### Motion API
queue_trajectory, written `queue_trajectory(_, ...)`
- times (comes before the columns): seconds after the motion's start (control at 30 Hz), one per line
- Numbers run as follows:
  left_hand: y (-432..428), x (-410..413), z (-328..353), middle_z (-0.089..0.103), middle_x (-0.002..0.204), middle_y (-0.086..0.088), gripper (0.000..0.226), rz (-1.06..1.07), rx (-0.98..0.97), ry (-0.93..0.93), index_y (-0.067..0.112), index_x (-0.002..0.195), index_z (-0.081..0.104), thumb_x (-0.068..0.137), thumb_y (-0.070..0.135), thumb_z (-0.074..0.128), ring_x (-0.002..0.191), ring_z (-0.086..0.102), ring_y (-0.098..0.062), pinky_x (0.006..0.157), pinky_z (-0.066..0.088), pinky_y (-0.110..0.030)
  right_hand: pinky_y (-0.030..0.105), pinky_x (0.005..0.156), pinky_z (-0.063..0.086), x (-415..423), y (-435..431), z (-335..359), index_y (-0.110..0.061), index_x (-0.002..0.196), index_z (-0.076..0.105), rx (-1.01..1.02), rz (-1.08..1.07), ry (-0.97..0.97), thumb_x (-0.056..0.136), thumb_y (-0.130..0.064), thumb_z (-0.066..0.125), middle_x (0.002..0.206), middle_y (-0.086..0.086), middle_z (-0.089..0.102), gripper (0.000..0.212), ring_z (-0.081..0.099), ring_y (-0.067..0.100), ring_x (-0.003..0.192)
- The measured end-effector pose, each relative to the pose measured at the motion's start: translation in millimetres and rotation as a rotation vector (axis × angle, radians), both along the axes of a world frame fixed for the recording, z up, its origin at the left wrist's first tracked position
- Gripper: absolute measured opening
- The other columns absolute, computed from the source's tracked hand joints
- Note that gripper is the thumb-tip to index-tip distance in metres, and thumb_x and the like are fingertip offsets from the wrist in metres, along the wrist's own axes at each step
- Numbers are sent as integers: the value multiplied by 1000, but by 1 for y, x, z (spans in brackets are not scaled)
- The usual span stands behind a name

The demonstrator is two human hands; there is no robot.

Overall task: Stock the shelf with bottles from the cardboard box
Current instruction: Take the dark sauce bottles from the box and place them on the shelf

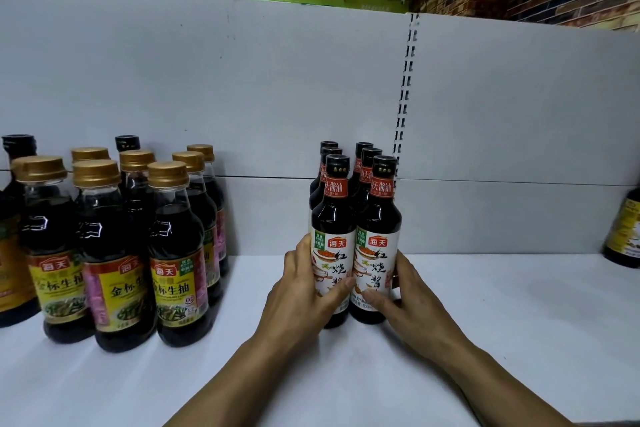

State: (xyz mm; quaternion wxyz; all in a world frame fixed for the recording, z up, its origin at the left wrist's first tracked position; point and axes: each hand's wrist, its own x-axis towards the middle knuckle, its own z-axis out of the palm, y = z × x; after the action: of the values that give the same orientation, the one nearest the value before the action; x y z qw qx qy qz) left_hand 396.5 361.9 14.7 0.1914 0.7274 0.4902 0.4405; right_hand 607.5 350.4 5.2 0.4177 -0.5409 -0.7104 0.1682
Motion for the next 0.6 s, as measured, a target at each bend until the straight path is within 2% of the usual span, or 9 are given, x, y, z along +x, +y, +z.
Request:
queue_trajectory(0.23, 3, -1, -1, 47, 137, 10, 80, -13, 5, -11, 44, 149, 22, 86, 62, 67, 123, 57, -14, 103, 52, -43, 39, 104, 53, 1, -2, 2, -41, 151, 29, 10, 8, -41, 92, -52, 64, 145, -22, 49, 70, 49, -3, 130)
queue_trajectory(0.6, 4, -1, -2, 47, 139, 9, 81, -33, 25, -15, 43, 150, 23, 86, 62, 68, 125, 54, -13, 104, 51, -47, 40, 103, 54, 2, -5, 3, -41, 152, 25, -10, -2, -65, 94, -50, 63, 147, -20, 49, 70, 54, 1, 127)
